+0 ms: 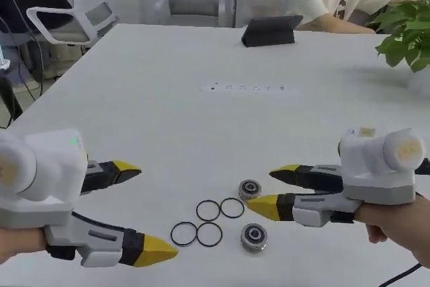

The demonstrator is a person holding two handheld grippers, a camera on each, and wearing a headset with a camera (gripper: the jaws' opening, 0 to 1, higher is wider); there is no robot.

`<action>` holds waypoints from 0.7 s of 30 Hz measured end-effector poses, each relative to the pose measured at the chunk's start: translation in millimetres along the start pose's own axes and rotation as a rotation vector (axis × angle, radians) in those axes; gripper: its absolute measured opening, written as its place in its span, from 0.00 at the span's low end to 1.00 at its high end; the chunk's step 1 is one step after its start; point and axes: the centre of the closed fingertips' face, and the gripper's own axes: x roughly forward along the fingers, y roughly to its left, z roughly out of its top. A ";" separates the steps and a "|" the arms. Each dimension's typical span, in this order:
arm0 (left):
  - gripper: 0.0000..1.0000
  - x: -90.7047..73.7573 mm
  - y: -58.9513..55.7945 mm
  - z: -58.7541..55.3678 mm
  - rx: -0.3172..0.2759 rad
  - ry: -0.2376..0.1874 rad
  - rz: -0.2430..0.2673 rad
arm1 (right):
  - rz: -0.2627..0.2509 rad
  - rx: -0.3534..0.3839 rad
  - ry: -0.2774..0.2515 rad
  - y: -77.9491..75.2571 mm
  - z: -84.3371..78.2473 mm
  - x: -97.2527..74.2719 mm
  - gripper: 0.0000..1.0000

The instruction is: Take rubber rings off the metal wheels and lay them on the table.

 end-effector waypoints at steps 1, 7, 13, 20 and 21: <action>0.82 0.0 -0.1 0.4 0.001 0.000 0.001 | -0.001 -0.003 0.000 0.5 -0.4 -1.9 0.54; 0.82 -0.4 0.5 2.9 0.007 -0.001 0.009 | -0.008 -0.014 -0.004 2.7 -3.3 -15.0 0.59; 0.82 -0.6 1.4 4.8 0.004 -0.005 0.017 | -0.033 -0.031 0.000 2.1 -8.6 -29.9 0.63; 0.82 0.9 0.9 4.9 0.007 -0.003 0.023 | -0.060 -0.023 0.007 -0.1 -17.4 -45.6 0.67; 0.82 1.3 0.8 5.0 0.008 -0.003 0.023 | -0.062 -0.021 0.008 0.0 -18.3 -47.3 0.68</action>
